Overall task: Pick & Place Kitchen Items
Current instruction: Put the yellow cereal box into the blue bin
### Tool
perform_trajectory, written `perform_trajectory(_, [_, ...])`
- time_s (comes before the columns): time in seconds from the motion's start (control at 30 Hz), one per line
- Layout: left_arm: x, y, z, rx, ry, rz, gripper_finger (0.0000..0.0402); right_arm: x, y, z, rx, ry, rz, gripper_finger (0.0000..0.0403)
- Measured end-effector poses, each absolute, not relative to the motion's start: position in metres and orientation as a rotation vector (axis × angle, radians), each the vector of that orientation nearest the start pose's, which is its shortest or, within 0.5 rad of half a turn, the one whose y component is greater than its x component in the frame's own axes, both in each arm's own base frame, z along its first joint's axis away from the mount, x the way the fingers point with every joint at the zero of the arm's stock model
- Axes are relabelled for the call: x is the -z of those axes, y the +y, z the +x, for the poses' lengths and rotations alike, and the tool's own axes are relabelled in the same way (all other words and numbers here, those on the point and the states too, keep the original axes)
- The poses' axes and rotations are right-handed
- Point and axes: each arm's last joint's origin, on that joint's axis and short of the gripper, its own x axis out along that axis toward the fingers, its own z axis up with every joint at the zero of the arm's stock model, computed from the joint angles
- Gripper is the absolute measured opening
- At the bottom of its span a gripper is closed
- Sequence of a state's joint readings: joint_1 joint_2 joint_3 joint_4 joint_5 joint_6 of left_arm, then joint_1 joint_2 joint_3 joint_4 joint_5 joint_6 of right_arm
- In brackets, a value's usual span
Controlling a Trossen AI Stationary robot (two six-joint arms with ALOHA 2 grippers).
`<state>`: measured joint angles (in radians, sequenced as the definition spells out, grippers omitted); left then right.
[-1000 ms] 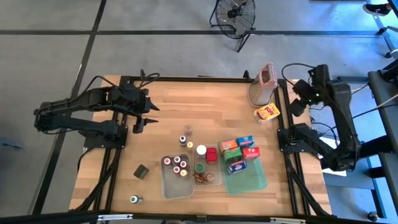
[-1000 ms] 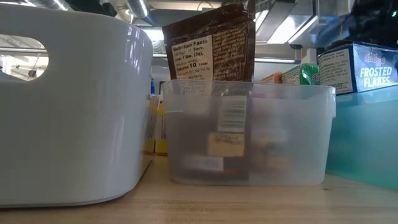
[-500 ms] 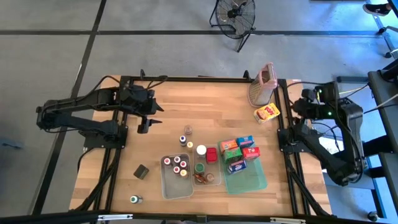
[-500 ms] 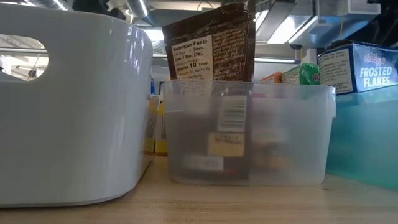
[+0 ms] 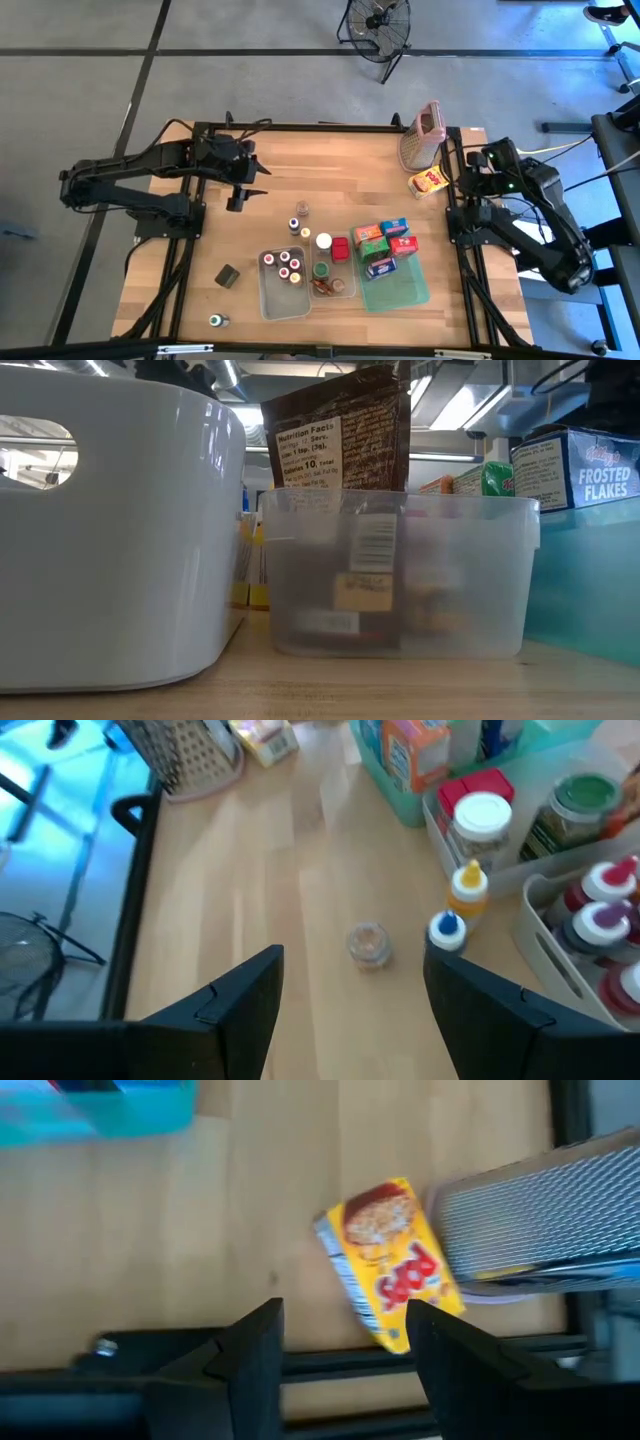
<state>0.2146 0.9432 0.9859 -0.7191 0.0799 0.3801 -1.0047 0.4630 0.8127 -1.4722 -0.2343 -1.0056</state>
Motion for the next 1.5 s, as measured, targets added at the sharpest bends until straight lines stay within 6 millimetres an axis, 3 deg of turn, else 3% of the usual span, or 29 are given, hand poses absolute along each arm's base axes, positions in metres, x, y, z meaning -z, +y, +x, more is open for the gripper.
perform_trajectory(0.37, [-0.329,0.041,0.179,-0.052,0.667,0.19,0.0237,-0.289,-0.038,0.047,0.045,1.042,-0.471,0.0213])
perform_trajectory(0.57, [-0.328,0.041,0.179,-0.077,0.665,0.117,0.0237,-0.294,-0.045,0.069,-0.06,1.105,-0.491,0.0213])
perform_trajectory(0.87, [-0.33,0.042,0.181,-0.092,0.635,0.085,0.0237,-0.26,-0.047,0.109,-0.129,1.486,-0.384,0.0213])
perform_trajectory(1.1, [-0.333,0.043,0.188,-0.097,0.592,0.094,0.0237,-0.232,-0.052,0.126,-0.096,1.527,-0.358,0.0213])
perform_trajectory(1.5, [-0.323,0.046,0.201,-0.094,0.636,0.074,0.0237,-0.204,-0.056,0.129,0.032,1.517,-0.38,0.0213])
